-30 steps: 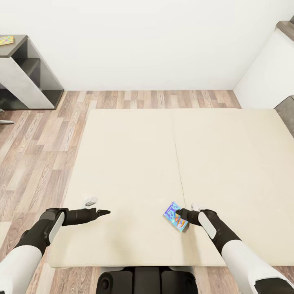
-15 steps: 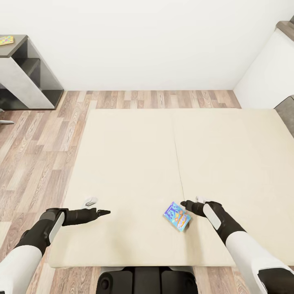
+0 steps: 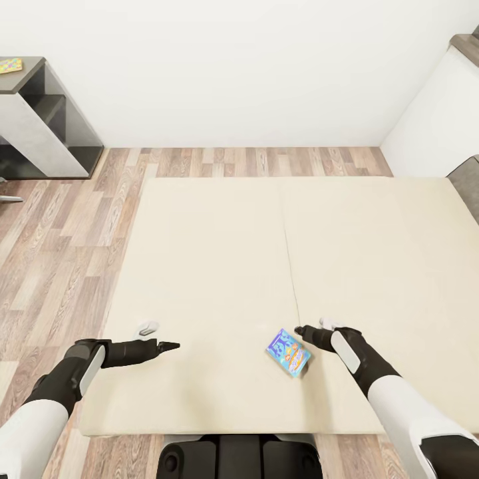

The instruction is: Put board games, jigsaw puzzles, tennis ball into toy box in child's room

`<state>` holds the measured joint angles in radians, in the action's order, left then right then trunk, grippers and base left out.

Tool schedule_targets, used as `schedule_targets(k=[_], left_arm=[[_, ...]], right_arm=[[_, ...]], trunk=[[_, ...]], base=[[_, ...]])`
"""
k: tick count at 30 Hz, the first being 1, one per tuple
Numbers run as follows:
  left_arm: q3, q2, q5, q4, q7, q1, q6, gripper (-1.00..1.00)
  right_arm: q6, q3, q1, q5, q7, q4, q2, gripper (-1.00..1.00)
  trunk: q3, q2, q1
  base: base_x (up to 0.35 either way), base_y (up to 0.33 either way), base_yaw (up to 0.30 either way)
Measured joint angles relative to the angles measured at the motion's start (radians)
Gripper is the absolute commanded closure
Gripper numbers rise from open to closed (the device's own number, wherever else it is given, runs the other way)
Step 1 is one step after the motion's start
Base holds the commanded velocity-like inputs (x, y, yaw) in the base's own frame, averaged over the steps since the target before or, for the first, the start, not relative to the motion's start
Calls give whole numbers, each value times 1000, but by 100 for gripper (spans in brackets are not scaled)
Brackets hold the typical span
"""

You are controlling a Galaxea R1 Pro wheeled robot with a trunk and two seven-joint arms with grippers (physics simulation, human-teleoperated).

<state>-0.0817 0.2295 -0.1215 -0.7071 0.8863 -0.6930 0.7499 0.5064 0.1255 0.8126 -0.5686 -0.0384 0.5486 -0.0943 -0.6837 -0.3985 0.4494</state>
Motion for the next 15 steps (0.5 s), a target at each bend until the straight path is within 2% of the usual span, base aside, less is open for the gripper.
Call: schedule_targets(k=[4, 6, 7, 9, 11, 15], left_arm=[[0, 1, -2, -1, 16, 0, 2, -100], [0, 9, -3, -4, 63, 0, 5, -100], [0, 19, -3, -9, 116, 0, 6, -100], [1, 29, -2, -14, 183, 0, 6, -100], [3, 42, 3, -20, 315, 0, 4, -100], [6, 49, 7, -23, 395, 0, 2, -100]], right_arm=[[-1, 2, -5, 0, 0, 0, 0, -100], [-3, 3, -6, 0, 0, 1, 3, -100], [-10, 3, -7, 0, 0, 0, 4, -100], [-24, 4, -7, 0, 0, -2, 6, -100], [-47, 6, -7, 0, 2, -5, 4, -100], [-59, 6, -8, 0, 3, -7, 3, -100]], trunk=[[0, 0, 0], [0, 0, 0], [0, 0, 0], [0, 0, 0], [0, 0, 0], [0, 0, 0]], base=[[0, 0, 0], [0, 0, 0], [0, 0, 0], [0, 0, 0], [0, 0, 0], [0, 0, 0]])
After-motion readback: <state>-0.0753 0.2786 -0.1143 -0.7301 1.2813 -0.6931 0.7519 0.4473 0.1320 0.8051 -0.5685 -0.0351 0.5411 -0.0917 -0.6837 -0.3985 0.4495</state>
